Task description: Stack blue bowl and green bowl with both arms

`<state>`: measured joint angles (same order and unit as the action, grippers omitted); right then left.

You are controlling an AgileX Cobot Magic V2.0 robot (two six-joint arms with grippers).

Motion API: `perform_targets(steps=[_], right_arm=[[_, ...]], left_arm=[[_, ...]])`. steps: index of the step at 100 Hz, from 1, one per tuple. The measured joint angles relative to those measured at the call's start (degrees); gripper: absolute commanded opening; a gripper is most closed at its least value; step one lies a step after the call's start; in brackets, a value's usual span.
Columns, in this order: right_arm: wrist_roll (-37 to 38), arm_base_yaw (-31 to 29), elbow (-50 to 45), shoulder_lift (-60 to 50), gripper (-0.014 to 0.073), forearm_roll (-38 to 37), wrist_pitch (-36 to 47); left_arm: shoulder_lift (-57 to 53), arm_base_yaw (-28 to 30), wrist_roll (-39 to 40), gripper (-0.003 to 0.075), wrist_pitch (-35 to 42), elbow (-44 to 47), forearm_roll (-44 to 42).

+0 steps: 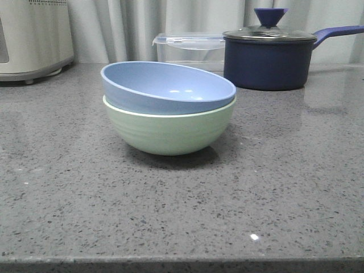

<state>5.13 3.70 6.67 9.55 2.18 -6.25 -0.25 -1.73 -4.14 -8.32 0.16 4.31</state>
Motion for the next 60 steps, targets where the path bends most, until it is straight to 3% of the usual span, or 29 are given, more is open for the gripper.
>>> perform_targets(steps=[26,60], right_arm=[[0.0,-1.2,-7.6,-9.4,-0.0069,-0.6,3.9],[0.0,-1.2,-8.2,-10.1,-0.0069,-0.7,4.5]], left_arm=[[0.0,0.0,0.0,-0.0020,0.0,0.0,0.0],[0.0,0.0,0.0,-0.0020,0.0,0.0,0.0]])
